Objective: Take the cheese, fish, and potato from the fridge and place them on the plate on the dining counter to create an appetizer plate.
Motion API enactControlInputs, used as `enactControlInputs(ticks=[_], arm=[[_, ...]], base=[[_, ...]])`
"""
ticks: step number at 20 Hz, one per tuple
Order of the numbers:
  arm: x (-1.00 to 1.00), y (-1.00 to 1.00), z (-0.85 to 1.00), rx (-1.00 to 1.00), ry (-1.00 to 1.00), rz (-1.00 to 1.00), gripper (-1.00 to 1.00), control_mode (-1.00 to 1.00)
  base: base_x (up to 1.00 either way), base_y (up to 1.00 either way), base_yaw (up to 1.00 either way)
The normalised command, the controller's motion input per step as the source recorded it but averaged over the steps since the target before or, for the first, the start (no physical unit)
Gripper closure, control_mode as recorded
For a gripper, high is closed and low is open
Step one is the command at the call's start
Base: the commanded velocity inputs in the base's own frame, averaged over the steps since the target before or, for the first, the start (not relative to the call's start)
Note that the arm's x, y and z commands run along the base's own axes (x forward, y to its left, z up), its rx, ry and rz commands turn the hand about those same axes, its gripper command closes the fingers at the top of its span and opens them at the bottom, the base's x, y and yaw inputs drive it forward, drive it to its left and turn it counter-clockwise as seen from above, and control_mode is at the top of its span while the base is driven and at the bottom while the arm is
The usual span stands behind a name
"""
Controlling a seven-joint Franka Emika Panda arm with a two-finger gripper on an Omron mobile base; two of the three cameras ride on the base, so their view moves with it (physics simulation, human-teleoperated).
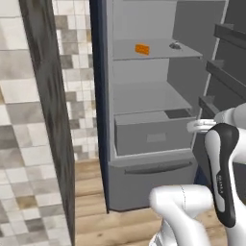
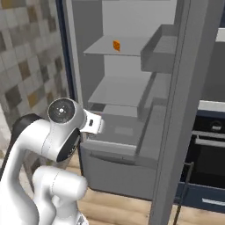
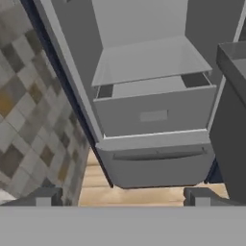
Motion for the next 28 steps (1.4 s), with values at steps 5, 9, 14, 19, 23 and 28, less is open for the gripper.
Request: enactControlInputs(ticks=[5, 9, 14, 19, 23, 28], arm=[[0.0, 0.0, 0.0, 0.0, 0.0, 0.0, -1.0, 1.0], [0.0, 0.0, 0.0, 0.0, 0.0, 0.0, -1.0, 1.0], [0.0, 0.0, 0.0, 0.0, 0.0, 0.0, -1.0, 1.0], [0.41, 0.0, 0.05, 0.0, 0.01, 0.0, -1.0, -1.0], [0.16, 0.0, 0.21, 0.0, 0.0, 0.02, -1.0, -1.0], [0.43, -0.01, 0.31, 0.0, -0.03, 0.05, -1.0, -1.0]], base=[[0.89, -0.31, 0.02], [0.85, -0.3, 0.02], [0.62, -0.1, 0.01], [0.0, 0.0, 0.0], [0.0, 0.0, 0.0], [0.0, 0.0, 0.0]])
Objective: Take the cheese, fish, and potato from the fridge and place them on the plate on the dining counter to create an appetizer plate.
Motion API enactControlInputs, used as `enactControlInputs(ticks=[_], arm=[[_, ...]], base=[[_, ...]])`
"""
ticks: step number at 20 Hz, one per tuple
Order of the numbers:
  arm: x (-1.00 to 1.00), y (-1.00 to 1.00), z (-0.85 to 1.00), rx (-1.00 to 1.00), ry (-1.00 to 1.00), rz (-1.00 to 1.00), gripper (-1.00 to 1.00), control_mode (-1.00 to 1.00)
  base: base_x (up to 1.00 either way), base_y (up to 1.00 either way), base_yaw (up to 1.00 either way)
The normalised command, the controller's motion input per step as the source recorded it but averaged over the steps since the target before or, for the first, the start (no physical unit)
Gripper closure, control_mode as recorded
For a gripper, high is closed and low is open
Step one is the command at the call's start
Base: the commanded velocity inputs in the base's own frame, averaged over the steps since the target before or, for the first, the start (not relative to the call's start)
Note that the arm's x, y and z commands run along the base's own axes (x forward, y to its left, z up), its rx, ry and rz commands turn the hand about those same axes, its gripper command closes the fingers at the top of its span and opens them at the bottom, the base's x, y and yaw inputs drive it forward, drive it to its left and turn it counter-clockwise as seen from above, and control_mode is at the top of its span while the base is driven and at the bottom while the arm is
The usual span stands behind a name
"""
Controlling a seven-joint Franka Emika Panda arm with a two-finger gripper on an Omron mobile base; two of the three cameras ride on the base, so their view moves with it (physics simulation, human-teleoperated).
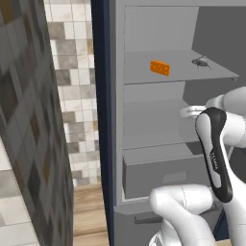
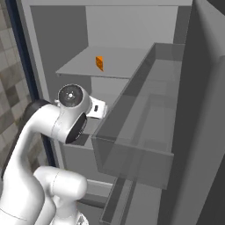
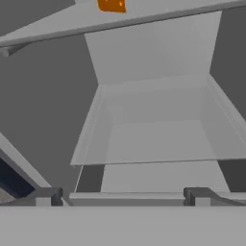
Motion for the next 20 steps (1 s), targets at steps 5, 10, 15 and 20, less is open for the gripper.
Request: enactControlInputs(ticks=[5, 10, 15, 20], arm=[[0.47, 0.0, 0.29, -0.06, -0.03, 0.02, -1.0, -1.0], [0.36, 0.0, 0.31, -0.13, -0.11, 0.06, -1.0, -1.0], [0.31, 0.0, 0.28, -0.07, -0.13, 0.09, -1.0, -1.0], [0.33, 0.0, 0.3, 0.0, -0.02, 0.04, -1.0, -1.0]], base=[[0.0, 0.0, 0.0], [0.0, 0.0, 0.0], [0.0, 0.0, 0.0], [0.0, 0.0, 0.0]])
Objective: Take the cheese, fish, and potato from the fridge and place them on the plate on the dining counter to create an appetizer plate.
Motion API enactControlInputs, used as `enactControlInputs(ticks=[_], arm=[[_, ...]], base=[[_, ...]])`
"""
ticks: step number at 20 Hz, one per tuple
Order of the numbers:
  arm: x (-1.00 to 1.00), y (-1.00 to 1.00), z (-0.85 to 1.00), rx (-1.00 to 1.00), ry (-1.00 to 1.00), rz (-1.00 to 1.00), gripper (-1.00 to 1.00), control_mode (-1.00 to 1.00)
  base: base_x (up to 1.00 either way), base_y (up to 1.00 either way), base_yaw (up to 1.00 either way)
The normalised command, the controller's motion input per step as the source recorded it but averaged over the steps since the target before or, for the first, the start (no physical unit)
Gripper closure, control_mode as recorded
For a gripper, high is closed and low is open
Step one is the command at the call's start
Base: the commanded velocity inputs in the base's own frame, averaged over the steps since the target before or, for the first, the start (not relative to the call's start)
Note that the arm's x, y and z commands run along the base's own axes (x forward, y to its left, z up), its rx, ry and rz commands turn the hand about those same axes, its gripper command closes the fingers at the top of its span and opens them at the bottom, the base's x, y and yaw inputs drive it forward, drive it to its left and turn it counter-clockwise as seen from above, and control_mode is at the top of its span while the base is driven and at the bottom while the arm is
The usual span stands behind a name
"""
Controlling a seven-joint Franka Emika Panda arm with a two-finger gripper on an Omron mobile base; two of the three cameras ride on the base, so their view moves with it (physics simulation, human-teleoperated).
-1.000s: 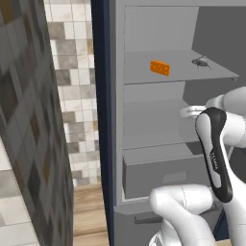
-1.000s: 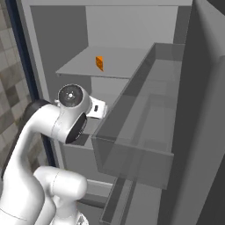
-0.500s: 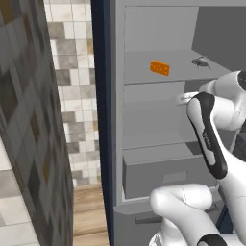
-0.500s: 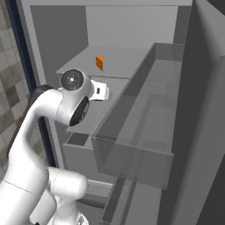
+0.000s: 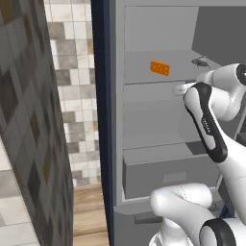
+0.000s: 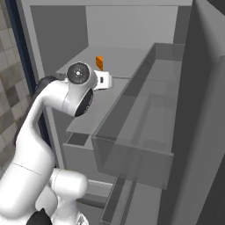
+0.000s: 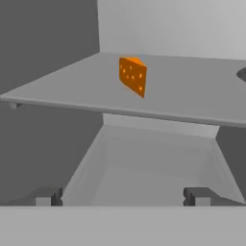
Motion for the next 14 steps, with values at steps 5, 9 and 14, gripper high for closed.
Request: enactControlInputs(ticks=[5, 9, 14], arm=[[0.39, 0.0, 0.33, 0.0, 0.0, 0.01, -1.0, -1.0], [0.49, 0.0, 0.22, 0.0, 0.0, 0.0, -1.0, -1.0], [0.5, 0.0, 0.04, 0.0, 0.0, 0.0, -1.0, -1.0]], base=[[0.0, 0.0, 0.0], [0.0, 0.0, 0.0], [0.0, 0.0, 0.0]])
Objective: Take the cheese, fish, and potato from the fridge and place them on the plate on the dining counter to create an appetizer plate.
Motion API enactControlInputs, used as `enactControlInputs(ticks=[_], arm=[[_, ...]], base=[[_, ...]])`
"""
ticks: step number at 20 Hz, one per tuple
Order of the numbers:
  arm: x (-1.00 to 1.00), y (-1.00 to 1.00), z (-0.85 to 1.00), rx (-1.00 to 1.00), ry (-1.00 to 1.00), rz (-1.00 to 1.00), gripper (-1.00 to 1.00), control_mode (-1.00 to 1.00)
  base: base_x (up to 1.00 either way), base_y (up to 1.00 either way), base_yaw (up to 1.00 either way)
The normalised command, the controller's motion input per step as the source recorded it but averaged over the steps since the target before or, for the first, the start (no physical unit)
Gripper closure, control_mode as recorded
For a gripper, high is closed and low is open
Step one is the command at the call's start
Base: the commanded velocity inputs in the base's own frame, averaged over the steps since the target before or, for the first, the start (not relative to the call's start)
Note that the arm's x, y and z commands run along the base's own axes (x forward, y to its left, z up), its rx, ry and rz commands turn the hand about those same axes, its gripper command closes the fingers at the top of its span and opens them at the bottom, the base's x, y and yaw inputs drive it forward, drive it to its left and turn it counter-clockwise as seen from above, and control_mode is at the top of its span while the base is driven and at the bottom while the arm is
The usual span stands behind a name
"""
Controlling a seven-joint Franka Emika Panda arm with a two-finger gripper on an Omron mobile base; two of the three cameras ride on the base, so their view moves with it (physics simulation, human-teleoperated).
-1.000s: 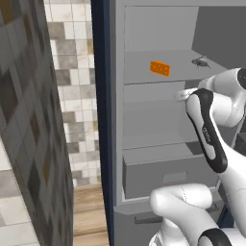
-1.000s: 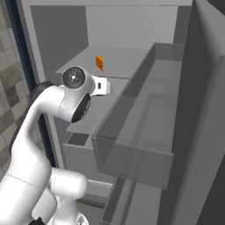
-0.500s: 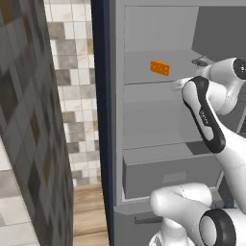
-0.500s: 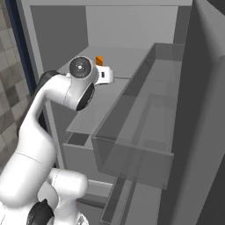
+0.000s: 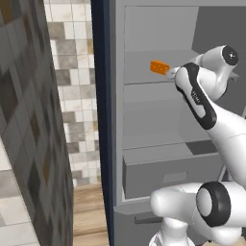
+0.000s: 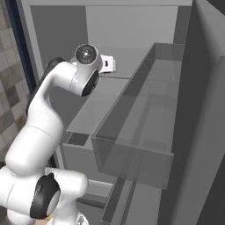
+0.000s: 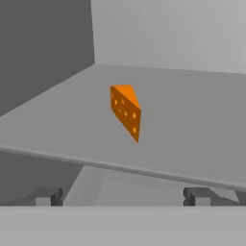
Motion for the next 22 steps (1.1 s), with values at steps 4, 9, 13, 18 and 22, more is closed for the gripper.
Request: enactControlInputs(ticks=[4, 9, 13, 18, 22], arm=[[0.53, 0.0, 0.13, 0.0, 0.0, 0.0, -1.0, -1.0], [0.47, 0.0, 0.15, 0.0, 0.0, 0.0, -1.0, -1.0], [0.47, 0.0, 0.08, 0.0, 0.0, 0.0, -1.0, -1.0], [0.5, 0.0, 0.0, 0.0, 0.04, 0.01, -1.0, -1.0], [0.53, 0.01, 0.0, 0.0, 0.09, 0.02, -1.0, -1.0]], base=[[0.0, 0.0, 0.0], [0.0, 0.0, 0.0], [0.0, 0.0, 0.0], [0.0, 0.0, 0.0], [0.0, 0.0, 0.0]])
